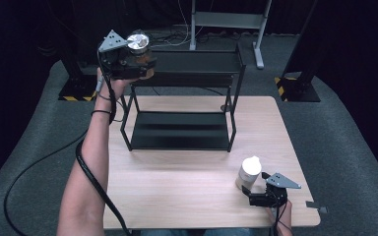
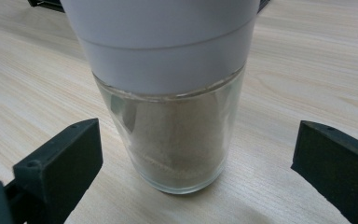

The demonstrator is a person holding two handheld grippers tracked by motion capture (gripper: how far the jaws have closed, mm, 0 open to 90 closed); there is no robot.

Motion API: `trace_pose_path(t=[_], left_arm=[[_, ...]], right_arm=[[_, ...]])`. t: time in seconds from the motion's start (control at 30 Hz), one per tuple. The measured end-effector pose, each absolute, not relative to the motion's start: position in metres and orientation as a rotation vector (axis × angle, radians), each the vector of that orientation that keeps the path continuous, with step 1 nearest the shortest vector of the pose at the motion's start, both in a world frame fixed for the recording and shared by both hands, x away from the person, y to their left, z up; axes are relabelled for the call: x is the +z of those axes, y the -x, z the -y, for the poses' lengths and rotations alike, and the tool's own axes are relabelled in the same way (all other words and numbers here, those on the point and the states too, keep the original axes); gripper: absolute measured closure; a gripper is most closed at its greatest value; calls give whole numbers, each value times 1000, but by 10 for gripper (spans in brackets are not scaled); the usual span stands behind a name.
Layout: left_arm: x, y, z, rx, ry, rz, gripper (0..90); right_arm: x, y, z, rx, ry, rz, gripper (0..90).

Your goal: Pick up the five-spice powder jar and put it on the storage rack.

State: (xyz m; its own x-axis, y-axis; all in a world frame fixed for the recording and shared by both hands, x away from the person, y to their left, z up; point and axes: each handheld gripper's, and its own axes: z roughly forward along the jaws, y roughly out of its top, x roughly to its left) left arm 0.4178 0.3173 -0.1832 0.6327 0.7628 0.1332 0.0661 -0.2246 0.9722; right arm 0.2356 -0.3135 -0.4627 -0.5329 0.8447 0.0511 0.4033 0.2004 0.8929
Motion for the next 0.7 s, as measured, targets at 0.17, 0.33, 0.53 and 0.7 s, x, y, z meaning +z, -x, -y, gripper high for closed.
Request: trace_pose_path(t=[0.17,0.33,0.53,0.7], left_arm=[[-178,-424,-315,747,-1693,-687,302],[-176,-431,-314,745,-1694,-695,301],[-172,-440,-313,739,-1701,-706,301],[-172,-448,-310,733,-1705,-722,302]], right_arm=[[-463,-236,314,1292,-1160,-2028,4],[-463,-236,314,1292,-1161,-2028,4],[-463,-236,314,1290,-1160,-2028,4],[-463,-236,314,1291,-1160,-2027,4]])
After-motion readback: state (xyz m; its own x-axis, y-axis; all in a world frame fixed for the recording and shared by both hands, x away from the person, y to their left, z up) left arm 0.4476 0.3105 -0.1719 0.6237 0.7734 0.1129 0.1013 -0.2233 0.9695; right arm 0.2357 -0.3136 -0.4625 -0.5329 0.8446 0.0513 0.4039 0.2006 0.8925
